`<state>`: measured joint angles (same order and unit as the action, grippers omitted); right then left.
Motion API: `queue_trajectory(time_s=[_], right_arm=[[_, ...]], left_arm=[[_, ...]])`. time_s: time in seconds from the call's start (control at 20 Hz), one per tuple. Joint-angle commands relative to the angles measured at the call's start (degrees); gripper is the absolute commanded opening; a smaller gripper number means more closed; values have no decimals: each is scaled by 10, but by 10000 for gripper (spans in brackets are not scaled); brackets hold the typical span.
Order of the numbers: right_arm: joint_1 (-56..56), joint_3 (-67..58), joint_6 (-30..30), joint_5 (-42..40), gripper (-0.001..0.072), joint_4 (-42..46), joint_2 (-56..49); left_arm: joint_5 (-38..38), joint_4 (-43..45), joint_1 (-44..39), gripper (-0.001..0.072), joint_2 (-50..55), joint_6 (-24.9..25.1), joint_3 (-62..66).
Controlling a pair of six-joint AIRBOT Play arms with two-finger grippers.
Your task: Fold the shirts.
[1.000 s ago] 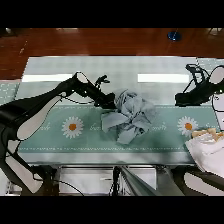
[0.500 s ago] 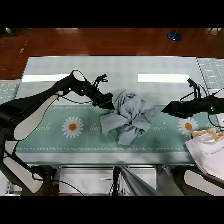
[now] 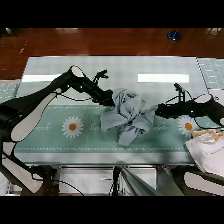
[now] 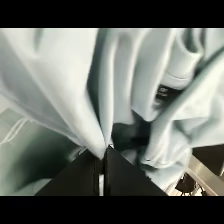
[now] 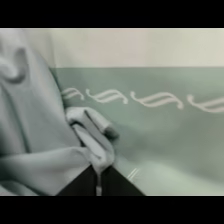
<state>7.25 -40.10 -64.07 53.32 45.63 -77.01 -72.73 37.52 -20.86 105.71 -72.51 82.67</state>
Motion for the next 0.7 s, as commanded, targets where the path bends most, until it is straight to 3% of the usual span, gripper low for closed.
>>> queue_trajectory(time_s=[0.0, 0.3, 0.45, 0.65], right_arm=[[-43, 2, -11, -44, 21, -32, -16], [-10, -43, 3, -28, 20, -10, 192], [24, -124, -18, -21, 21, 47, 310], [57, -263, -58, -9, 20, 116, 389]], left_arm=[[-5, 0, 9, 28, 0, 0, 42], [-60, 0, 52, 24, -40, 0, 138], [-59, 0, 79, 24, -123, 0, 197], [-58, 2, 106, 23, -270, 0, 258]])
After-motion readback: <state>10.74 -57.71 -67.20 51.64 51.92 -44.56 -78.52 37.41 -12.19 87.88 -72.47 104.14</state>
